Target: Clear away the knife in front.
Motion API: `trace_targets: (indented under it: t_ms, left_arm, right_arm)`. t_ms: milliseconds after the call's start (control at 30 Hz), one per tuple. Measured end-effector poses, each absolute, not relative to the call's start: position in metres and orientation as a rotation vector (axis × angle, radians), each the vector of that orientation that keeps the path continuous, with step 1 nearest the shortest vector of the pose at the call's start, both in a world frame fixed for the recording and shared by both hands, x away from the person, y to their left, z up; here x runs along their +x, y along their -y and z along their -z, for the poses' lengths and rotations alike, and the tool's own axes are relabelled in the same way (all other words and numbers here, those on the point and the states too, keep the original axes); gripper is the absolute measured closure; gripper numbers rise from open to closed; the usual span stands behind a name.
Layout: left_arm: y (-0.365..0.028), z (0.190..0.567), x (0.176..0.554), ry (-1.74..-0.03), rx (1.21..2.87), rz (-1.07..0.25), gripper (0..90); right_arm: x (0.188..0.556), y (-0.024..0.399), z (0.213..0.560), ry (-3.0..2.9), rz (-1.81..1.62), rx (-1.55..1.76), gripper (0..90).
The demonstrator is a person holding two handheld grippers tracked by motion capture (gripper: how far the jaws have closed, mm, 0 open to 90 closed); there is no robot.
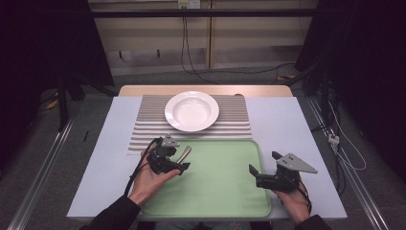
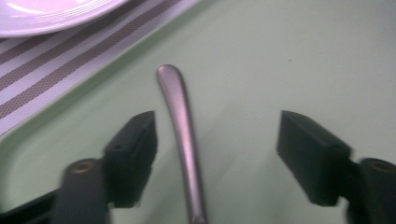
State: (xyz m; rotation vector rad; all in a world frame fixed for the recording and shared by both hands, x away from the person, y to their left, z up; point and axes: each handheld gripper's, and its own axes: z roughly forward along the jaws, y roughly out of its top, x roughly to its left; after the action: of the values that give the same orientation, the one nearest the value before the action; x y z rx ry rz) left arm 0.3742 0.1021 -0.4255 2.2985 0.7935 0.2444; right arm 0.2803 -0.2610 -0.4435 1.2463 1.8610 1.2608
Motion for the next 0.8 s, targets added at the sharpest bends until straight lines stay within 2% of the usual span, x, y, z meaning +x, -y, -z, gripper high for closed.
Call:
trace_targets:
  t_ms: [133, 167, 400, 800]
  left_arm:
    - [-0.100, 0.429, 0.372, -0.763, 2.304, -0.221, 50.1]
    - [-0.100, 0.431, 0.372, -0.764, 2.306, -0.215, 58.1]
    - [-0.100, 0.437, 0.376, -0.789, 2.338, -0.189, 89.9]
    - [-0.098, 0.441, 0.379, -0.793, 2.379, -0.250, 90.0]
  right_arm:
    - [0.280, 0.260, 0.443, -1.865, -1.260, 1.241, 2.7]
    - [0.280, 0.260, 0.443, -1.865, -1.258, 1.239, 2.7]
    - [0.279, 0.260, 0.442, -1.861, -1.257, 1.238, 2.7]
    - [0.279, 0.260, 0.442, -1.862, -1.257, 1.238, 2.7]
